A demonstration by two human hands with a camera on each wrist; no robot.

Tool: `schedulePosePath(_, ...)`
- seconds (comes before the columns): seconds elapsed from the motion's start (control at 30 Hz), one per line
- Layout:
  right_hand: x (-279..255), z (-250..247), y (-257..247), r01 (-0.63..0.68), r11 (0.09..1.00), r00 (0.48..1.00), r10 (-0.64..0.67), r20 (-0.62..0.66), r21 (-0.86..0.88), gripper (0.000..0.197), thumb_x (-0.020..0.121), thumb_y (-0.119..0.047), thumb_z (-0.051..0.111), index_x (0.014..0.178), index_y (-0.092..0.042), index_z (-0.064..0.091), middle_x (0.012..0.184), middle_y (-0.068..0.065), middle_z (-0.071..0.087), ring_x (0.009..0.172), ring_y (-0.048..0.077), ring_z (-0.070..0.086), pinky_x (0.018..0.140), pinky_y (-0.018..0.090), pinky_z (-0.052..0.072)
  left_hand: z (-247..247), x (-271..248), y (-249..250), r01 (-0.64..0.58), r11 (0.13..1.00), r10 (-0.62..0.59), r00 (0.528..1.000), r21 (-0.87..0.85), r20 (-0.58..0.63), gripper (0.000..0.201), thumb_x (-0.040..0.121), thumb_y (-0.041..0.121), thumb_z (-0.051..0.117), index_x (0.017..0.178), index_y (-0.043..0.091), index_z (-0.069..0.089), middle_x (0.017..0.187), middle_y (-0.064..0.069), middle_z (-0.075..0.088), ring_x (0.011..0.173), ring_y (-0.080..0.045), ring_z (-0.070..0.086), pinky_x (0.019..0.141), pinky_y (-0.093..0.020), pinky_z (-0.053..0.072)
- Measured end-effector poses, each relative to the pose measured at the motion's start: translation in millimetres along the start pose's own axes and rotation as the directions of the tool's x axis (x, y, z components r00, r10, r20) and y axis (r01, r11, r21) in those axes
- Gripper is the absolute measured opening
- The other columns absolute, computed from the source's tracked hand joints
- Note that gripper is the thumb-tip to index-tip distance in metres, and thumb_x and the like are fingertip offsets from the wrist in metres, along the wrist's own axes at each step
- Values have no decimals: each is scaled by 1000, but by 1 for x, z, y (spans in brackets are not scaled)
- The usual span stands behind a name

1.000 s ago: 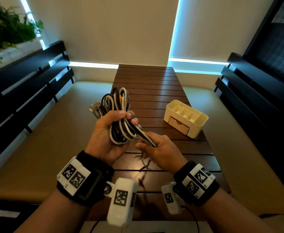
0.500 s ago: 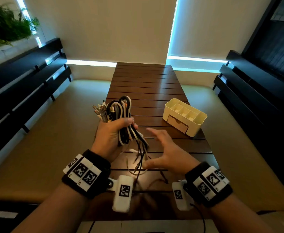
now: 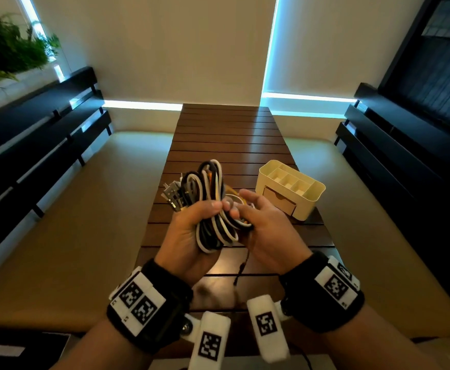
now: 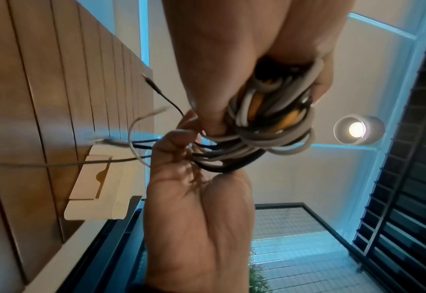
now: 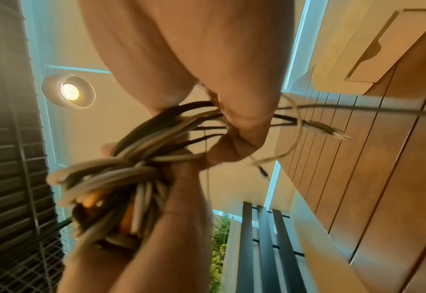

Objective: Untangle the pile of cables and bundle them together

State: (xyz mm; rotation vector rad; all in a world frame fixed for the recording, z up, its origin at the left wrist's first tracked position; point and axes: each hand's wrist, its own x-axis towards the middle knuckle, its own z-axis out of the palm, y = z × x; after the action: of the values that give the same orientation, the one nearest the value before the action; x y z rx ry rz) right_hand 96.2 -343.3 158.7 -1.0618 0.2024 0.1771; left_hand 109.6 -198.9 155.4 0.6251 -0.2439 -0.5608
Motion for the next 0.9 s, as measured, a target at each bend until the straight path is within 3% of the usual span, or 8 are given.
schedulePosePath(0.07, 2, -1, -4, 73, 996, 997, -73, -17, 54, 56, 87, 3, 64, 134, -19, 44, 111, 14, 66, 84, 26, 72, 75, 39, 59, 5, -3, 0, 3, 999, -2, 1000, -45, 3, 36, 59, 17, 84, 80, 5, 58, 81, -10, 52, 79, -21, 56, 74, -32, 56)
schedulePosePath(0.17, 4, 0, -9, 151, 987, 986, -146, -76, 62, 56, 89, 8, 60, 133, -24, 45, 107, 14, 60, 82, 29, 60, 86, 49, 54, 7, -6, 3, -3, 1000, 3, 999, -24, -34, 35, 57, 17, 84, 79, 6, 59, 80, -8, 52, 72, -17, 59, 67, -28, 55)
schedulePosePath(0.3, 4, -2, -10, 198, 978, 973, -205, -105, -69, 51, 91, 4, 61, 131, -27, 50, 99, 10, 57, 70, 15, 61, 65, 34, 56, 8, -8, 5, -28, 999, 33, 988, 34, -153, 17, 71, 10, 67, 84, 7, 57, 79, -5, 55, 69, -15, 60, 59, -26, 54)
schedulePosePath(0.37, 3, -4, -10, 200, 975, 972, -210, -108, -93, 45, 92, 1, 61, 126, -28, 54, 98, 10, 59, 70, 15, 62, 64, 32, 56, 9, -9, 5, -32, 999, 37, 985, 37, -170, 12, 74, 9, 59, 85, 6, 56, 78, -5, 56, 68, -15, 60, 57, -25, 54)
schedulePosePath(0.5, 1, -5, -15, 173, 985, 977, -169, -129, 21, 43, 91, 3, 59, 127, -22, 54, 100, 14, 62, 67, 14, 62, 56, 28, 55, 9, -11, 5, 14, 999, -8, 989, 41, -146, 12, 70, 9, 64, 80, 6, 57, 76, -5, 55, 67, -16, 60, 61, -26, 54)
schedulePosePath(0.67, 4, -13, -20, 147, 972, 977, -115, -179, 181, 44, 91, 4, 57, 127, -21, 57, 98, 12, 62, 68, 14, 62, 60, 28, 56, 3, -19, 6, 46, 998, -43, 996, 40, -72, 30, 55, 15, 84, 72, 9, 62, 75, -3, 55, 68, -15, 61, 67, -28, 51)
schedulePosePath(0.9, 4, -14, -21, 196, 972, 962, -165, -218, 129, 46, 93, 12, 46, 119, -22, 63, 94, 12, 64, 66, 12, 59, 63, 26, 53, 0, -25, 8, 60, 997, -56, 995, 41, -81, 26, 53, 12, 84, 72, 12, 67, 74, -3, 55, 66, -16, 60, 65, -28, 49)
